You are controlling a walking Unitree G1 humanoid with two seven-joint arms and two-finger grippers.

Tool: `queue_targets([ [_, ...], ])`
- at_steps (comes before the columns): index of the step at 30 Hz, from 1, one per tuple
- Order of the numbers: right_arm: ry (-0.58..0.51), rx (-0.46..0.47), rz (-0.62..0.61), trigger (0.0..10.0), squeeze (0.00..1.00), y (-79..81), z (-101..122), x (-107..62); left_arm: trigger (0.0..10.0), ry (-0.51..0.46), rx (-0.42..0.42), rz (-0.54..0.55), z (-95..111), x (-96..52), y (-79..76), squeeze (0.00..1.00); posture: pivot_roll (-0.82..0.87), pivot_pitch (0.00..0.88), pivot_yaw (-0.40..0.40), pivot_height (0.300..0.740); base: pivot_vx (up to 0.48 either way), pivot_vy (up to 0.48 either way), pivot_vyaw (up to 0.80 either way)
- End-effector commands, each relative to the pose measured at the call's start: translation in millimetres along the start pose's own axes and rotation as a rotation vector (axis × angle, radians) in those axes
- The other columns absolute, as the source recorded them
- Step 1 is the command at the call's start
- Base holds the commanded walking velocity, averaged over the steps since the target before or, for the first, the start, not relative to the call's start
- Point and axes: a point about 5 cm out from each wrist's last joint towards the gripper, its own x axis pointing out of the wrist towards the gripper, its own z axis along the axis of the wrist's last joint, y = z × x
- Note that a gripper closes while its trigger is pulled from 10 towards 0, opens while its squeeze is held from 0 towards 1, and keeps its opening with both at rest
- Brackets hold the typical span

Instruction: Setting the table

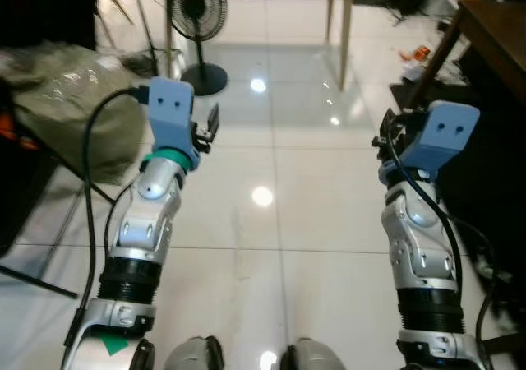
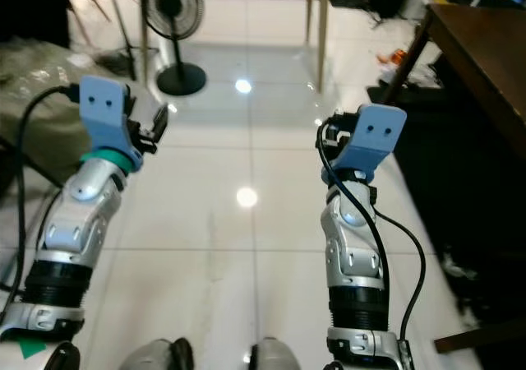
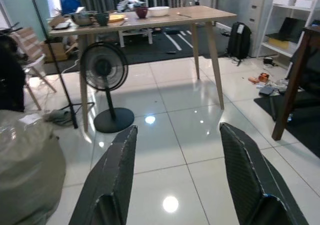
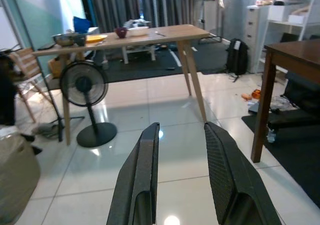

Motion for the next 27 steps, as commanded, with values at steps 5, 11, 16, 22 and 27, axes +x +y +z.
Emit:
queue_targets([
  [5,0.006,-0.003,-0.017,10.0,0.00,-5.1,-0.5,-0.8,10.0,0.022,-0.023,-0.009,-1.2,1.5,-1.7,0.00,-0.02,0.000,0.064,0.740,0.000,0.000,-0.80],
  [11,0.006,-0.002,-0.015,10.0,0.00,-4.9,-0.3,-1.1,10.0,0.025,-0.024,-0.012,-1.1,1.4,-2.3,0.00,-0.02,0.000,0.065,0.740,0.000,0.000,-0.13],
  [16,0.007,-0.002,-0.012,10.0,0.00,-4.4,-0.2,-1.2,10.0,0.028,-0.023,-0.014,-0.7,1.4,-2.6,0.00,-0.02,0.000,0.067,0.740,0.000,0.000,0.00],
  [22,0.007,-0.001,-0.012,10.0,0.00,-4.1,-0.2,-1.2,10.0,0.028,-0.022,-0.015,-0.5,1.6,-2.8,0.00,-0.02,0.000,0.068,0.740,0.000,0.000,-0.13],
  [27,0.007,0.001,-0.012,10.0,0.00,-3.9,-0.3,-1.7,10.0,0.031,-0.020,-0.016,-0.5,1.3,-3.9,0.00,-0.02,0.000,0.068,0.740,0.000,0.000,-0.80],
])
